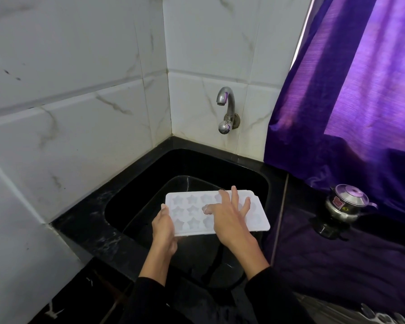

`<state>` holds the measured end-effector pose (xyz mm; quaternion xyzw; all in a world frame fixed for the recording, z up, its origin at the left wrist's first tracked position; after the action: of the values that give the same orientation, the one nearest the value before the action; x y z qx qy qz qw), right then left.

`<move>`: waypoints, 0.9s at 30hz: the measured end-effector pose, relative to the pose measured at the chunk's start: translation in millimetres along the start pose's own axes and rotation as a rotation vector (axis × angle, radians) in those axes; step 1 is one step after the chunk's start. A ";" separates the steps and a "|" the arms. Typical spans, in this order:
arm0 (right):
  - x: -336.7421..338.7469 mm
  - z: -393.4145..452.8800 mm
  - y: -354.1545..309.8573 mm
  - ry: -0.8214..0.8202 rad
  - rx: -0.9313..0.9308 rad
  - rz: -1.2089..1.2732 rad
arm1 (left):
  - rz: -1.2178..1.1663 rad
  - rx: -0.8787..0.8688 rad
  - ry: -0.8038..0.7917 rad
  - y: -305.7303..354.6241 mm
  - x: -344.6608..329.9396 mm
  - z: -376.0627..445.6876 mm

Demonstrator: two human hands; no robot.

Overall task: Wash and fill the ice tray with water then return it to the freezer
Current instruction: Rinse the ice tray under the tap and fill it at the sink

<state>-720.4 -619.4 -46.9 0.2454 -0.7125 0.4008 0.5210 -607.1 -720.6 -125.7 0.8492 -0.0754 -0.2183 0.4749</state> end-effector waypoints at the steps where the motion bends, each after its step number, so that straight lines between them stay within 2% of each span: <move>1: 1.4 0.3 0.2 0.002 -0.006 0.000 | -0.001 -0.001 -0.002 0.3 -0.4 -0.2; 15: 0.2 -5.0 -3.1 -0.030 0.005 -0.021 | 0.016 0.010 0.005 -2.0 3.0 -1.3; 20: 5.3 -4.7 -12.6 0.043 0.042 0.011 | -0.009 0.011 0.011 -1.7 4.5 -3.2; 27: -9.7 -2.7 -38.0 -0.030 0.119 -0.127 | -0.004 -0.013 0.017 1.2 4.0 -5.6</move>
<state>-686.5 -639.0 -43.6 0.3269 -0.6781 0.4048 0.5191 -601.0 -718.2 -123.3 0.8481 -0.0684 -0.2125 0.4805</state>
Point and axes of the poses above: each hand's wrist, its own z-axis towards the middle knuckle, its own x-axis out of the back of the hand, y = z × x, the point moved 8 cm from there along z, towards the middle knuckle, and after that the axes turned 6 degrees about -y, right-handed, at the moved point
